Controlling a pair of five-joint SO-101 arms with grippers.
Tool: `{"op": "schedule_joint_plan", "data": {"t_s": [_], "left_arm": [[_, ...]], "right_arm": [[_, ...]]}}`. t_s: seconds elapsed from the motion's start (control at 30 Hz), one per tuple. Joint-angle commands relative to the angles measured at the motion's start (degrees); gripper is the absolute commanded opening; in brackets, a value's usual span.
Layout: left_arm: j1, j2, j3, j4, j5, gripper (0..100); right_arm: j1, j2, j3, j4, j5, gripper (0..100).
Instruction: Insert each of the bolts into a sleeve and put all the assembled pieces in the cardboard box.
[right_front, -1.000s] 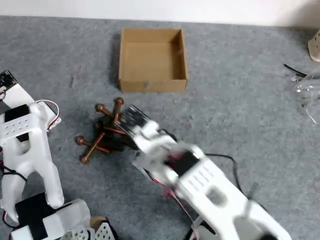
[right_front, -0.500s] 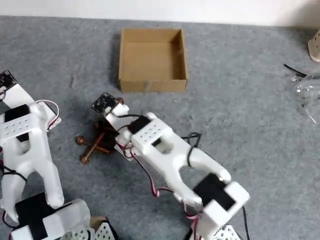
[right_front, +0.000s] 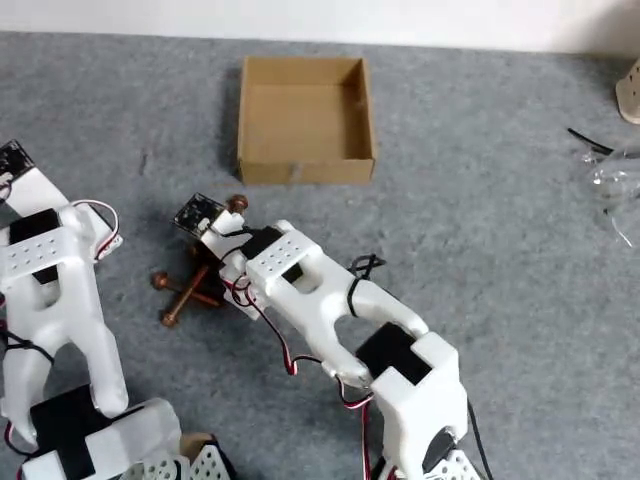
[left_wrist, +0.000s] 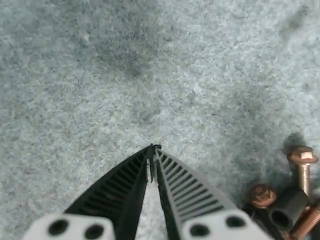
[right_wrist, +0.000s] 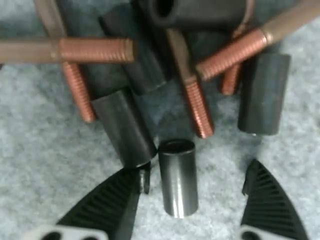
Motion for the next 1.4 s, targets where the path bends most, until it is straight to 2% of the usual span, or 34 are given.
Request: {"op": "schedule_joint_plan", "data": {"t_s": [0.0, 0.13, 0.33, 0.37, 0.57, 0.73, 0.97, 1.1, 1.2, 1.37], "left_arm": [[-0.48, -0.22, -0.40, -0.79, 0.35, 1], [-0.48, -0.22, -0.22, -0.79, 0.35, 1], [-0.48, -0.22, 0.31, -1.76, 0.35, 1], [-0.48, -0.22, 0.31, -1.76, 0.35, 1], [-0.13, -0.22, 0.31, -1.85, 0.35, 1], [3.30, -0.13, 0.31, -1.93, 0.00, 1], [9.27, -0.13, 2.42, -4.66, -9.41, 1], [11.03, -0.13, 3.30, -5.89, -12.57, 1], [11.12, -0.13, 3.30, -5.89, -12.75, 1], [13.93, -0.13, 2.86, -5.89, -12.92, 1]], "right_arm": [[-0.31, 0.92, -2.68, -1.19, 0.70, 28.5], [-0.22, 0.92, -2.51, -0.92, 0.53, 22.7], [-0.13, 0.92, -2.33, 2.07, 0.70, 1.1], [0.22, 0.75, -2.51, 3.21, 0.70, 0.0], [0.75, 0.04, -2.59, 6.55, 0.44, 0.5], [0.75, -8.40, -0.66, 7.25, 0.35, 0.5], [1.10, -29.23, 10.59, 8.57, 0.26, 0.5], [5.14, -42.59, 16.57, 8.75, -0.09, 0.5], [10.77, -52.35, 23.25, 9.19, -3.08, 0.5], [18.59, -68.79, 35.91, 8.84, -3.69, 0.5]]}}
